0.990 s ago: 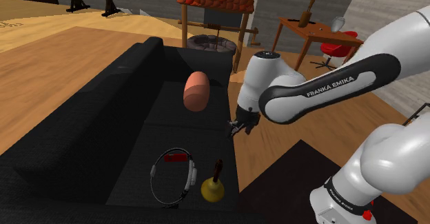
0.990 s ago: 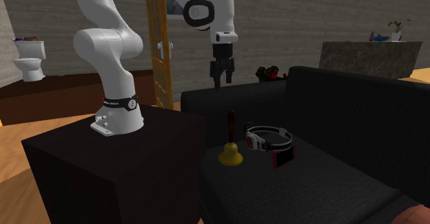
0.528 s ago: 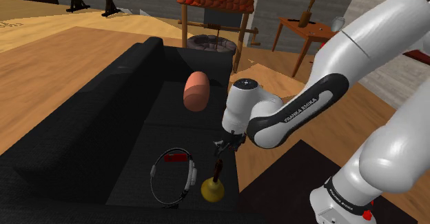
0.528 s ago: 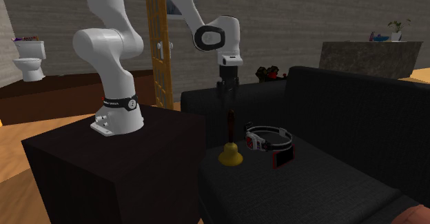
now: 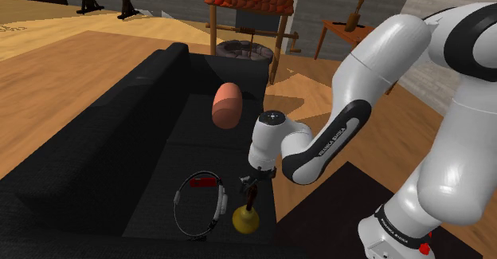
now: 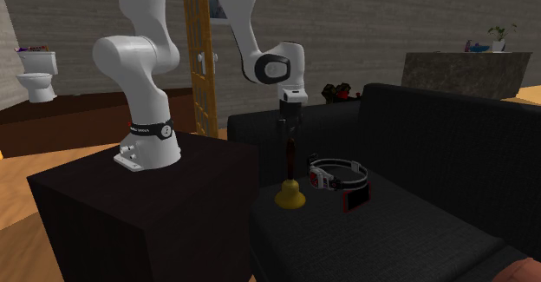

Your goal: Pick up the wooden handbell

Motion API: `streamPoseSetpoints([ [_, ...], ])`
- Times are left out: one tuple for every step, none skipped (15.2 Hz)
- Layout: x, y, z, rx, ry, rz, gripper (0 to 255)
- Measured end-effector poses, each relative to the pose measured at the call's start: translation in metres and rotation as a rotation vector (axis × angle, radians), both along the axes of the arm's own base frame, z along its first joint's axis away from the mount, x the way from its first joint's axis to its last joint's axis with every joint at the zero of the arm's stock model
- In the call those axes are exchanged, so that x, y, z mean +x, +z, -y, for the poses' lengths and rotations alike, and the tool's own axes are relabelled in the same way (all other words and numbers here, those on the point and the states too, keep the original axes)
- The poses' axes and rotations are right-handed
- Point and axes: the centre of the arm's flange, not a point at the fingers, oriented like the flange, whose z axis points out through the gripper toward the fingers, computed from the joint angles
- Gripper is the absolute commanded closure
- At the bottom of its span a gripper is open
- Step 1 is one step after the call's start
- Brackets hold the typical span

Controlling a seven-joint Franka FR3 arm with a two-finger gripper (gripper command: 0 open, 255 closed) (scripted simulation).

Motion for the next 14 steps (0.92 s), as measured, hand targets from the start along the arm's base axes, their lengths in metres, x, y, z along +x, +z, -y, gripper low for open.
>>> streamPoseSetpoints([
  [0.0006, -0.005, 0.0005, 0.0, 0.0, 0.0, 0],
  [-0.0006, -0.0086, 0.0007, 0.0, 0.0, 0.0, 0],
  [-0.0005, -0.0109, 0.0004, 0.0, 0.0, 0.0, 255],
  [-0.0003, -0.012, 0.0001, 0.0, 0.0, 0.0, 255],
  [-0.0002, -0.0124, -0.0001, 0.0, 0.0, 0.001, 255],
  [0.0001, -0.0123, -0.0001, 0.0, 0.0, 0.002, 255],
  [0.0002, -0.0123, -0.0001, 0.0, 0.0, 0.002, 255],
  [0.0001, -0.0123, -0.0001, 0.0, 0.0, 0.002, 255],
  [0.0, -0.0123, -0.0001, 0.0, 0.0, 0.002, 255],
  [-0.0002, -0.0123, -0.0001, 0.0, 0.0, 0.002, 255],
  [-0.0002, -0.0123, -0.0001, 0.0, 0.0, 0.002, 255],
  [-0.0002, -0.0123, -0.0001, 0.0, 0.0, 0.002, 255],
  [-0.0002, -0.0124, -0.0001, 0.001, 0.0, 0.002, 255],
  [-0.0006, -0.0105, -0.0001, 0.0, 0.0, 0.001, 255],
])
